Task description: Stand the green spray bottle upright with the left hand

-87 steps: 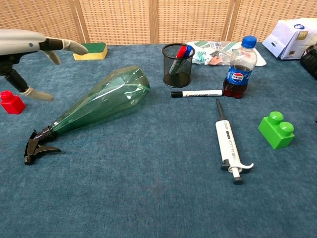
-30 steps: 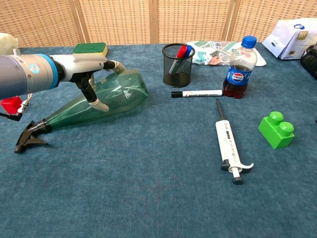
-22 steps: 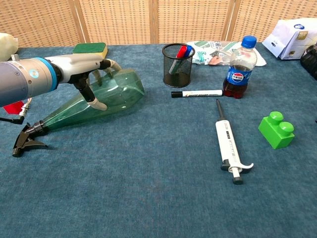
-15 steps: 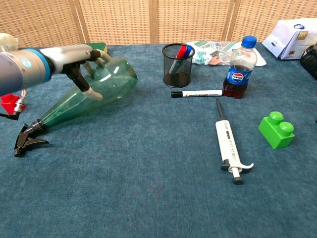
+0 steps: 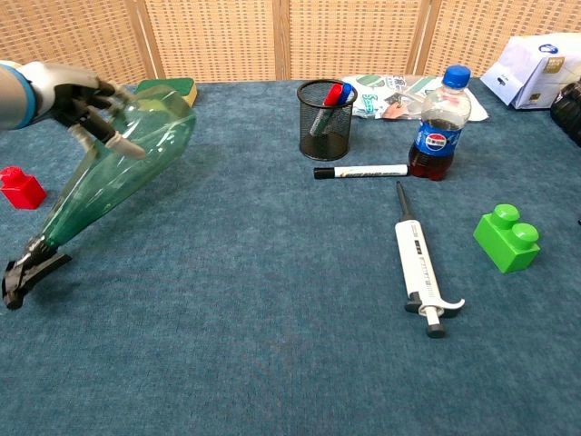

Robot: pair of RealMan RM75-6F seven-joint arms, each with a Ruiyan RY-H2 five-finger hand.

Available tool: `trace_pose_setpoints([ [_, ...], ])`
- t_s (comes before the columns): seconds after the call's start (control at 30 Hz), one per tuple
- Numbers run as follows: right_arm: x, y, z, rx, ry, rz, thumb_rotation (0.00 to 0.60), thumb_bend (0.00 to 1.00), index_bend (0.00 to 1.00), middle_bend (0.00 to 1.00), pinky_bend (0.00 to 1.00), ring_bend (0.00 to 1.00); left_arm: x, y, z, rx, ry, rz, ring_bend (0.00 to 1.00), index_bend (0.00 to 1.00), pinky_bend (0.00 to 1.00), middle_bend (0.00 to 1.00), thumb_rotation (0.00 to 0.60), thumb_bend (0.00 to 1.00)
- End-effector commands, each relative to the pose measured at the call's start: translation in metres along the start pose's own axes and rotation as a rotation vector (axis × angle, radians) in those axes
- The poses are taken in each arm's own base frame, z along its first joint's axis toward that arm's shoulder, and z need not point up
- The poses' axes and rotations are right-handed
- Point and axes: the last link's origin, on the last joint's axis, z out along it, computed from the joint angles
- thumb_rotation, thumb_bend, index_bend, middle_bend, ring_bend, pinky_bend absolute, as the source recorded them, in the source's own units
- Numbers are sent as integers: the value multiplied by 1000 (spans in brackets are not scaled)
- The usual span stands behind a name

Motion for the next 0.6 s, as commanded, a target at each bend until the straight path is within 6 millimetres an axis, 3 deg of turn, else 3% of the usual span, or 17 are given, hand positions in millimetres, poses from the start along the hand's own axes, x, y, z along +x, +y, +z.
trace_pose_setpoints([
  [0.03, -1, 1, 0, 0, -5, 2, 600, 566, 216, 219, 141, 60, 13, 2, 3, 113, -51, -192, 407, 398, 832, 393, 600, 362],
  [0.2, 0, 3, 1, -2, -9, 3, 600, 569, 216, 220, 141, 60, 14, 9, 9, 137, -33, -294, 381, 363, 780, 372, 600, 363],
  [0.33, 0, 4, 2, -5, -10, 1, 600, 571, 215, 219, 141, 60, 13, 20, 15, 122, -5, -325, 350, 319, 817, 345, 600, 362],
  [0.47, 0, 4, 1, -12, -9, 2, 600, 570, 216, 220, 141, 59, 10, 28, 19, 112, -4, -303, 313, 282, 658, 323, 600, 362],
  [0.6, 1, 6, -1, -20, -3, 2, 600, 569, 215, 220, 141, 59, 3, 33, 21, 101, -19, -260, 233, 222, 636, 265, 600, 361],
])
